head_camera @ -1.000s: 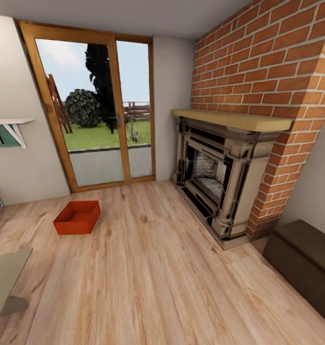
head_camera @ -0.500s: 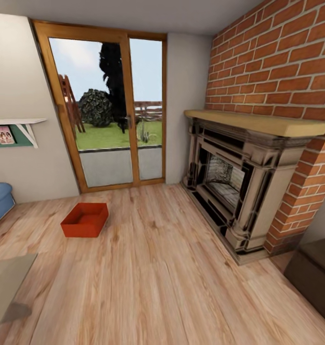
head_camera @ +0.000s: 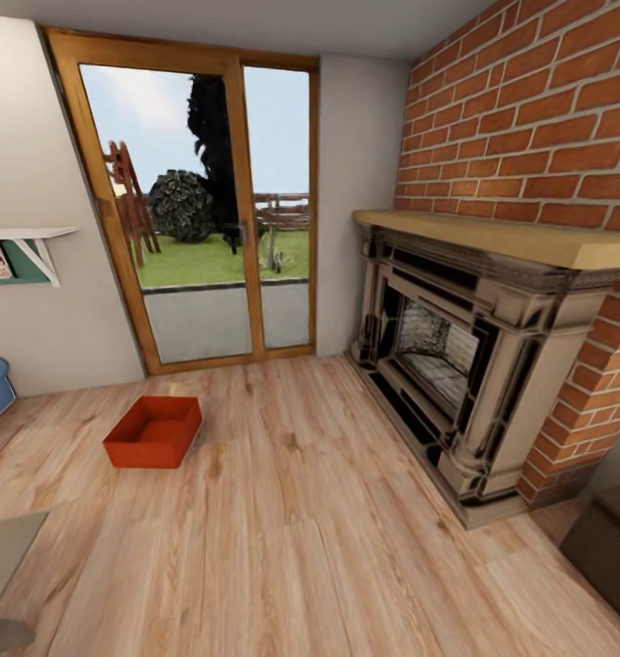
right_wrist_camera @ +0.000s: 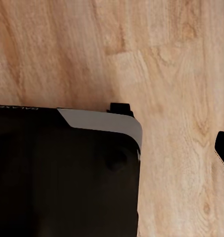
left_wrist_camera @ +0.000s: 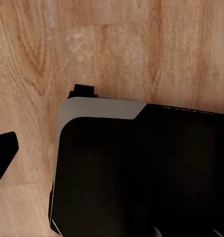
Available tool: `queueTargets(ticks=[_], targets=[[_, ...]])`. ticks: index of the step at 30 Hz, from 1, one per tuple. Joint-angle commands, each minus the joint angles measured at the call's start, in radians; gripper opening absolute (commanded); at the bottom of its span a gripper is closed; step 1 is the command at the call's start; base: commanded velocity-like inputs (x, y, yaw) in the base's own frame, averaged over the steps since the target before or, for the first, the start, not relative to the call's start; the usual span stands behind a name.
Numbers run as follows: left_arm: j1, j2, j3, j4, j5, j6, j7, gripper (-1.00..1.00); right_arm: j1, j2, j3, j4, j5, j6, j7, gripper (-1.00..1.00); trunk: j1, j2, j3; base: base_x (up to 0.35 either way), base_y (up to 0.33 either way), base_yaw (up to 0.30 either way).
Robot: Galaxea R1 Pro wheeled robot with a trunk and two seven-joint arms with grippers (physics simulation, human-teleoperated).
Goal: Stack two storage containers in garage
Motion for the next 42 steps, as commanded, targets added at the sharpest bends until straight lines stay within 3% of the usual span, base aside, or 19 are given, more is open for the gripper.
queueTargets(ticks=[1, 16, 27, 42], targets=[[-0.001, 0.0, -0.001, 0.0, 0.01, 0.005, -0.004, 1.0, -0.001, 0.001, 0.008, 0.003, -0.009, -0.005, -0.001, 1.0, 0.001, -0.001, -0.001, 0.322, 0.0, 0.0], [-0.001, 0.0, -0.001, 0.0, 0.01, 0.005, -0.004, 1.0, -0.001, 0.002, 0.008, 0.003, -0.01, -0.005, -0.001, 1.0, 0.001, -0.001, -0.001, 0.322, 0.0, 0.0], [-0.001, 0.0, -0.001, 0.0, 0.01, 0.005, -0.004, 1.0, -0.001, 0.002, 0.007, 0.002, -0.012, -0.016, -0.001, 1.0, 0.001, -0.001, 0.003, 0.322, 0.0, 0.198], [-0.001, 0.0, -0.001, 0.0, 0.01, 0.005, -0.004, 1.0, -0.001, 0.001, 0.007, 0.002, -0.012, -0.019, -0.001, 1.0, 0.001, -0.001, 0.003, 0.322, 0.0, 0.014]])
